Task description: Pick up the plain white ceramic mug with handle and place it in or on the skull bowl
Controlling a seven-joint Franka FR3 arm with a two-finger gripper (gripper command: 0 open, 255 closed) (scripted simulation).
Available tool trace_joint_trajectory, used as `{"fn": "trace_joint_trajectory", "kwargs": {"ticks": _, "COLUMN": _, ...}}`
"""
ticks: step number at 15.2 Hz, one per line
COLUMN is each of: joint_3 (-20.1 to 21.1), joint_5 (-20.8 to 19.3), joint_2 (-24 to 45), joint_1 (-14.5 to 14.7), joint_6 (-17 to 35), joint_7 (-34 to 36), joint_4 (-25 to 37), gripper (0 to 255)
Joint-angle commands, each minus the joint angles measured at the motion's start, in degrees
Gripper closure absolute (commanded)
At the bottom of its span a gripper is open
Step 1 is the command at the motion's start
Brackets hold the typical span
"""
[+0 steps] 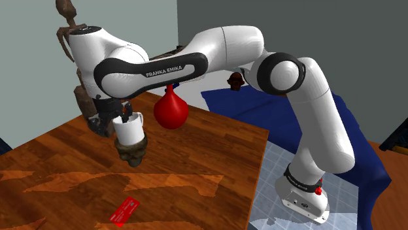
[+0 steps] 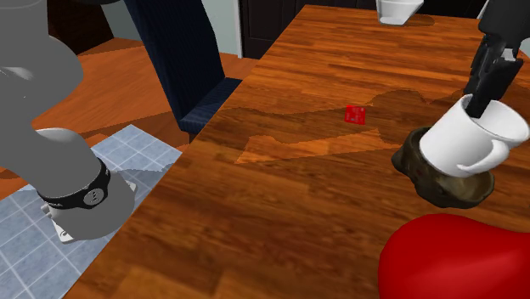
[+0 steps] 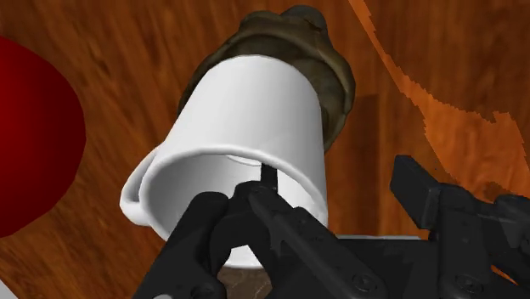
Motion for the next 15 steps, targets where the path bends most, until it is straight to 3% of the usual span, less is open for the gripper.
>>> {"fn": "trace_joint_trajectory", "kwargs": {"ticks": 1, "joint_3": 0.0, "joint_5": 0.0, "joint_2": 0.0, "joint_1": 0.0, "joint_6": 0.0, "joint_7": 0.0, "joint_4": 0.0, "gripper": 0}}
{"fn": "trace_joint_trajectory", "kwargs": {"ticks": 4, "joint_3": 0.0, "joint_5": 0.0, "joint_2": 0.0, "joint_1": 0.0, "joint_6": 0.0, "joint_7": 0.0, "joint_4": 0.0, "gripper": 0}}
{"fn": "trace_joint_trajectory", "kwargs": {"ticks": 8, "joint_3": 0.3, "joint_5": 0.4, "joint_2": -0.4, "joint_1": 1.5, "joint_6": -6.9, "joint_7": -0.9, "joint_4": 6.9, "gripper": 0}}
{"fn": "trace_joint_trajectory", "kwargs": {"ticks": 15, "joint_3": 0.2, "joint_5": 0.4, "joint_2": -0.4, "joint_1": 1.5, "joint_6": -6.9, "joint_7": -0.9, "joint_4": 6.9, "gripper": 0}}
